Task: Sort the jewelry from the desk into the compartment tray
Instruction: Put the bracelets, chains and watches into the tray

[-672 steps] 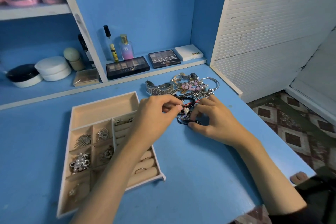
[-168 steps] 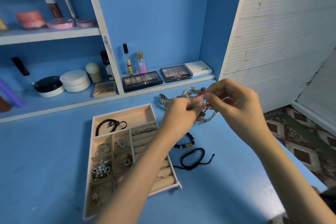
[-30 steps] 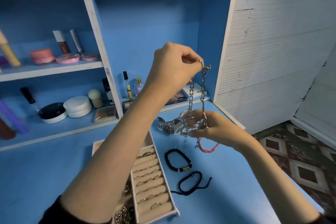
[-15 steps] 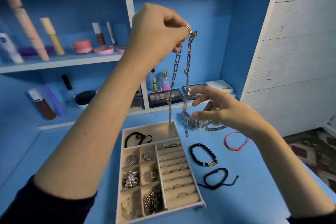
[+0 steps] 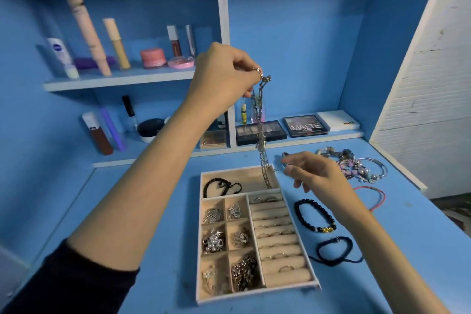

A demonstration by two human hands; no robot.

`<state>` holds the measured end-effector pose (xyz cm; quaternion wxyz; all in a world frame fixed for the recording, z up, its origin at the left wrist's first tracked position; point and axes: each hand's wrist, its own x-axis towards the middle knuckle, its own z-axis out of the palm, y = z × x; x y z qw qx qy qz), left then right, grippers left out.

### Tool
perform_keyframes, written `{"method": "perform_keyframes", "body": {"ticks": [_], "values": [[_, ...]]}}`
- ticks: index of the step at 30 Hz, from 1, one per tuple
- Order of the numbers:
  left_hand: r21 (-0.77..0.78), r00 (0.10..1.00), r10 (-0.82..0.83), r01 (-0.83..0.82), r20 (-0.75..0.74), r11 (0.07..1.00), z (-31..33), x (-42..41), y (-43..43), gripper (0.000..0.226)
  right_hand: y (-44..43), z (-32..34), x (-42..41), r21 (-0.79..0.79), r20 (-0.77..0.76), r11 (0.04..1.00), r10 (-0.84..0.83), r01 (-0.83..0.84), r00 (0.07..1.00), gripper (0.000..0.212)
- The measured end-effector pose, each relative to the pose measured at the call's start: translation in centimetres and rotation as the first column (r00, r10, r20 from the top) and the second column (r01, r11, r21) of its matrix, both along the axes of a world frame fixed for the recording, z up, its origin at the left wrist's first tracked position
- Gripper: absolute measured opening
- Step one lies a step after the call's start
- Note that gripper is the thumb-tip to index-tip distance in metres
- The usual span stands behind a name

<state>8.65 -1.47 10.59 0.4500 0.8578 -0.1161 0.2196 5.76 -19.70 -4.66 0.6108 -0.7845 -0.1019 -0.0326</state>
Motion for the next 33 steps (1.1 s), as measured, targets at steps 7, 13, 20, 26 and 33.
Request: {"method": "perform_keyframes", "body": {"ticks": [7,13,20,26,33], "values": [[0.002,1.000,-0.002,0.002,-0.010,1.000,-0.8,-0.4,-0.3,0.009,-1.0,-1.2,-0.2,0.158,0.048,0.976,-0.161,0.151,0.986,0.014],[0.008,1.000,0.010,-0.010,-0.002,1.000,-0.7,-0.5,0.2,0.007,-1.5,-2.3,-0.2,0.186,0.052,0.961,-0.217,0.204,0.975,0.015],[0.009,0.999,0.028,-0.027,-0.024,1.000,-1.5,-0.3,0.9,0.007,-1.6,-2.7,-0.5,0.185,0.033,0.959,-0.224,0.214,0.974,0.014],[0.022,0.995,0.055,-0.054,-0.086,0.998,-3.6,0.0,1.4,0.009,-1.6,-2.9,-0.5,0.169,0.029,0.962,-0.221,0.213,0.975,0.013],[0.065,0.983,0.081,-0.071,-0.164,0.995,-6.8,-0.3,1.8,0.010,-1.9,-3.0,-0.5,0.154,0.046,0.963,-0.230,0.221,0.972,0.014]]}}
